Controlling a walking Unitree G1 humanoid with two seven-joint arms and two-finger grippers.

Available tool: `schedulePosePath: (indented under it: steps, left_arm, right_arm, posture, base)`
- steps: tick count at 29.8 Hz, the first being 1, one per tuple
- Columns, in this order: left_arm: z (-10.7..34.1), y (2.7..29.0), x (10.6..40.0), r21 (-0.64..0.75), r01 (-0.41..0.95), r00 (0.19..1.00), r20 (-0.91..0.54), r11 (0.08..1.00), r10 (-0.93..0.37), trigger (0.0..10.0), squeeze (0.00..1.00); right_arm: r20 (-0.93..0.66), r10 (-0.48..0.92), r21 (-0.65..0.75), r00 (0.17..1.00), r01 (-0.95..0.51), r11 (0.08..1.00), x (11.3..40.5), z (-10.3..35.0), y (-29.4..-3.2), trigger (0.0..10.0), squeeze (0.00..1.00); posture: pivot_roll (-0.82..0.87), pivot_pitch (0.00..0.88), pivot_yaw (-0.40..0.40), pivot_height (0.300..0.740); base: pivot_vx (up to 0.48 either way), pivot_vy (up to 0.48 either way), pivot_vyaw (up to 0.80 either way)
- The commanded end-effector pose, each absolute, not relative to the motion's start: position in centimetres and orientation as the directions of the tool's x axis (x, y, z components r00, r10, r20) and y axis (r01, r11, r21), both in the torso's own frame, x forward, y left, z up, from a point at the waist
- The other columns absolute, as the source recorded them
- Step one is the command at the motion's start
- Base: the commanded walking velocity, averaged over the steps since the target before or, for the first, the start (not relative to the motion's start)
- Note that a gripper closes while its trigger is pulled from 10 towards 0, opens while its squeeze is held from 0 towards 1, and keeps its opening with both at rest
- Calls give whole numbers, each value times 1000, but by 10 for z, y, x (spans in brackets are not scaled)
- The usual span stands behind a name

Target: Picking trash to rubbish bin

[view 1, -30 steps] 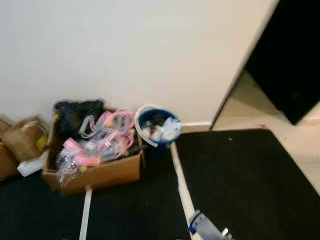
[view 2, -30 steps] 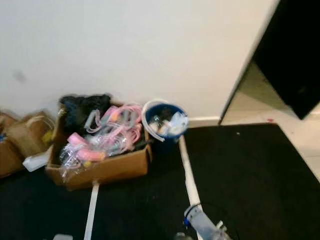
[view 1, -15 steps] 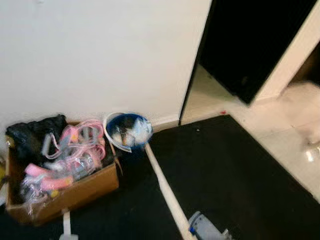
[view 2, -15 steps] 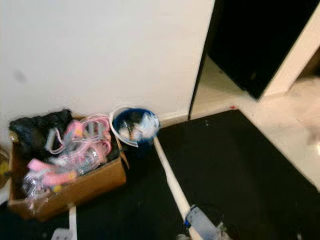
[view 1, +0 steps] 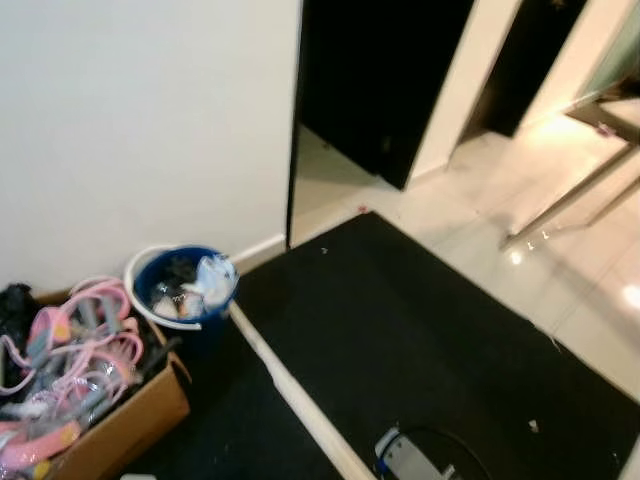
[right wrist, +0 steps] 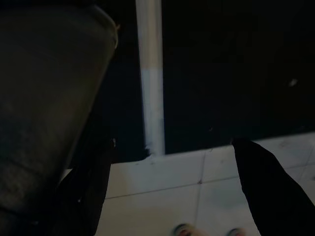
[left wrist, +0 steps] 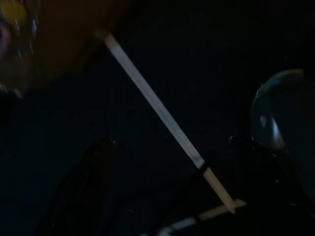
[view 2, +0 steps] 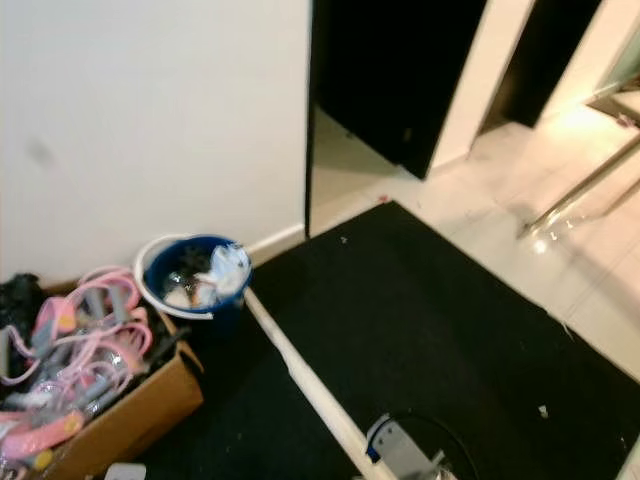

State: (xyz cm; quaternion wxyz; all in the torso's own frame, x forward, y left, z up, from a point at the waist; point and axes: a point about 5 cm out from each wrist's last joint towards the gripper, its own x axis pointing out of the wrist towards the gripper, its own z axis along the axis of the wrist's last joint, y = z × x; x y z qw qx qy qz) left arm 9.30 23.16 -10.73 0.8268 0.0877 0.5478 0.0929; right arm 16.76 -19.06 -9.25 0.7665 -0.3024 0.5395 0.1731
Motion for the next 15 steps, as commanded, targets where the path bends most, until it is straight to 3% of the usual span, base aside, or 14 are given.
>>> schedulePosePath:
  steps: [1, 15]
  left_arm:
    - [-108, 229, 91, 236, -60, 375, -895, 970, 241, 10000, 0]
    - [-109, 224, 92, 223, -71, 379, -895, 972, 233, 10000, 0]
  right_arm:
    - [-935, -66, -275, 349, -592, 758, 166, -93, -193, 10000, 0]
    - [-934, -73, -280, 350, -592, 756, 166, -92, -196, 10000, 0]
  posture:
    - [99, 42, 4, 740]
    - [99, 38, -8, 740]
  base:
    - [0, 0, -763]
    - [0, 0, -761]
